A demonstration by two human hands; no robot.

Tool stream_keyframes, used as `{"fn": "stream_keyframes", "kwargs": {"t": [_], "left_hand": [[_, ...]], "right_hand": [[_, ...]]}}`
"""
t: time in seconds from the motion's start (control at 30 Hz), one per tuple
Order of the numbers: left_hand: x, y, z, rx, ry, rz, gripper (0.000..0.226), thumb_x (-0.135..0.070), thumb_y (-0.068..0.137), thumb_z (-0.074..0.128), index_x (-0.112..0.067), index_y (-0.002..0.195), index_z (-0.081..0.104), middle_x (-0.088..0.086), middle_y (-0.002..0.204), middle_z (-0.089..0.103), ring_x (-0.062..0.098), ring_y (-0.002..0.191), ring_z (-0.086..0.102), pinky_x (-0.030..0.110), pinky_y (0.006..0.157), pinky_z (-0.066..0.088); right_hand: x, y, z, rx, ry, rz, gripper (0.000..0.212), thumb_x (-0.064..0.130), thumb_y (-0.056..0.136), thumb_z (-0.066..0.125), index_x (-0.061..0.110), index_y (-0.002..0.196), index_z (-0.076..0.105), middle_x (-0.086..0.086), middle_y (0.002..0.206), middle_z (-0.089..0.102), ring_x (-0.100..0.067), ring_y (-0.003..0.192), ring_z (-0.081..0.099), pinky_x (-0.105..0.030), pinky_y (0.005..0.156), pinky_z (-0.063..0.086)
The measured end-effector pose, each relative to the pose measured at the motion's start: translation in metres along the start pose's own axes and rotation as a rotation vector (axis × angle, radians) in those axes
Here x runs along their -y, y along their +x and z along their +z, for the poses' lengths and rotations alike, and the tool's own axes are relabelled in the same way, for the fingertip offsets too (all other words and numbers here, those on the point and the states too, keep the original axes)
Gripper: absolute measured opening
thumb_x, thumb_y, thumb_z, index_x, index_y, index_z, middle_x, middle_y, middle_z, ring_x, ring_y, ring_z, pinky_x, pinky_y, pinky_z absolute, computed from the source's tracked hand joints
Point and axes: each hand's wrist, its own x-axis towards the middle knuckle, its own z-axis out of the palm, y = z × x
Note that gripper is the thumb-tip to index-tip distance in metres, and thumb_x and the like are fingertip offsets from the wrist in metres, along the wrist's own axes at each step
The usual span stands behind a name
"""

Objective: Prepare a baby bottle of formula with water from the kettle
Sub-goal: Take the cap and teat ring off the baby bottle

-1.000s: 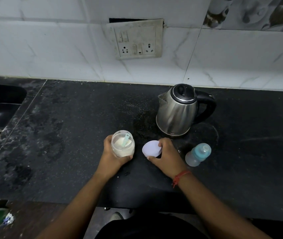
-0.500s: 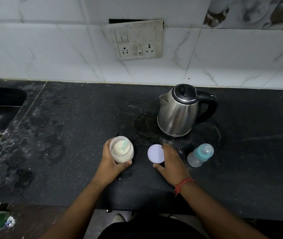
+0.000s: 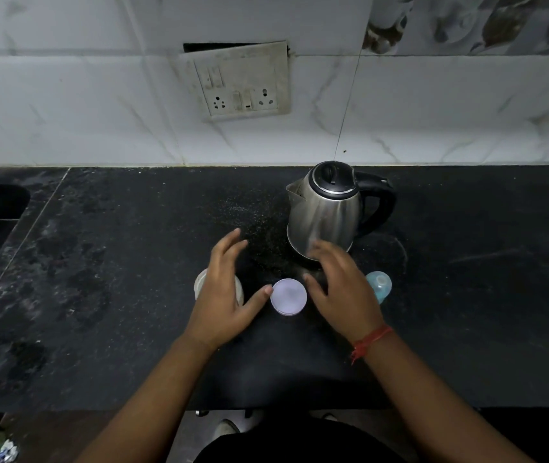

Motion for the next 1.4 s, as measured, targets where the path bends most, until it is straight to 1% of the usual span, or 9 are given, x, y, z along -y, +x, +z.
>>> {"fn": "stream_keyframes", "kwargs": {"t": [0.2,0.3,0.4,0.63,0.73,0.93,1.1,1.3,1.4], "left_hand": [[-0.013,0.009,0.044,0.143,-0.087,0.002,0.071,-0.042,0.091,0.069,-0.013,0.149,0.041,-0.004,0.161,0.03,0.003,0.149,0.03,0.015,0.115,0.029],[-0.016,0.007,0.062,0.207,-0.121,-0.032,0.069,-0.042,0.089,0.069,-0.018,0.147,0.04,-0.012,0.159,0.03,0.003,0.146,0.036,0.017,0.114,0.034],[-0.021,0.005,0.076,0.251,-0.131,-0.061,0.065,-0.04,0.089,0.07,-0.028,0.145,0.039,-0.017,0.155,0.033,0.001,0.142,0.04,0.015,0.112,0.035],[-0.031,0.004,0.095,0.367,-0.067,-0.065,0.062,-0.038,0.09,0.072,-0.021,0.144,0.045,-0.014,0.146,0.043,-0.001,0.134,0.043,0.017,0.113,0.033],[-0.041,0.007,0.098,0.388,-0.077,-0.043,0.066,-0.046,0.088,0.069,-0.018,0.144,0.046,-0.008,0.144,0.049,0.001,0.133,0.046,0.011,0.109,0.032],[-0.058,0.017,0.09,0.327,-0.007,-0.075,0.06,-0.055,0.086,0.07,-0.032,0.136,0.047,-0.019,0.117,0.066,0.001,0.104,0.064,0.03,0.089,0.054],[-0.057,0.021,0.08,0.285,0.249,-0.012,0.063,-0.055,0.087,0.07,-0.027,0.138,0.047,-0.009,0.123,0.065,0.012,0.106,0.064,0.04,0.085,0.056],[-0.055,0.016,0.081,0.301,0.131,-0.048,0.066,-0.052,0.085,0.074,-0.035,0.142,0.044,-0.012,0.122,0.067,0.008,0.104,0.064,0.037,0.087,0.055],[-0.052,0.016,0.08,0.357,-0.061,-0.16,0.063,-0.052,0.083,0.076,-0.042,0.137,0.044,-0.013,0.114,0.069,0.003,0.1,0.066,0.038,0.089,0.056]], "right_hand": [[-0.037,-0.003,-0.049,-0.089,-0.134,0.047,0.032,0.022,0.088,0.075,0.01,0.115,0.066,-0.006,0.129,0.063,-0.022,0.123,0.054,-0.03,0.107,0.041],[-0.052,-0.012,-0.06,0.107,-0.116,0.253,0.054,0.039,0.087,0.075,0.015,0.131,0.057,0.0,0.137,0.057,-0.018,0.125,0.053,-0.034,0.103,0.046],[-0.06,-0.018,-0.061,0.286,-0.08,0.389,0.065,0.042,0.086,0.075,0.02,0.141,0.047,0.002,0.138,0.055,-0.017,0.124,0.056,-0.033,0.1,0.047],[-0.056,-0.017,-0.063,0.21,0.025,0.399,0.037,0.041,0.085,0.076,0.024,0.112,0.058,0.005,0.102,0.064,-0.012,0.09,0.062,-0.033,0.079,0.054],[-0.044,-0.007,-0.071,0.199,0.179,0.384,0.035,0.04,0.085,0.077,0.024,0.11,0.06,0.008,0.096,0.066,-0.005,0.082,0.064,-0.021,0.071,0.053],[-0.018,0.009,-0.072,0.205,0.452,0.374,0.022,0.042,0.091,0.07,0.021,0.094,0.063,0.004,0.087,0.071,-0.004,0.076,0.066,-0.011,0.063,0.047],[-0.016,0.016,-0.068,0.275,0.346,0.485,0.042,0.062,0.09,0.059,0.02,0.088,0.061,0.003,0.073,0.068,-0.005,0.052,0.063,-0.023,0.049,0.053],[-0.018,0.016,-0.061,0.259,0.326,0.445,0.03,0.046,0.094,0.063,0.018,0.084,0.062,0.006,0.065,0.063,0.001,0.049,0.057,-0.02,0.05,0.046],[-0.021,0.015,-0.063,0.183,0.539,0.504,0.019,0.031,0.097,0.062,0.014,0.088,0.063,0.005,0.063,0.059,-0.002,0.05,0.054,-0.023,0.049,0.044]]}}
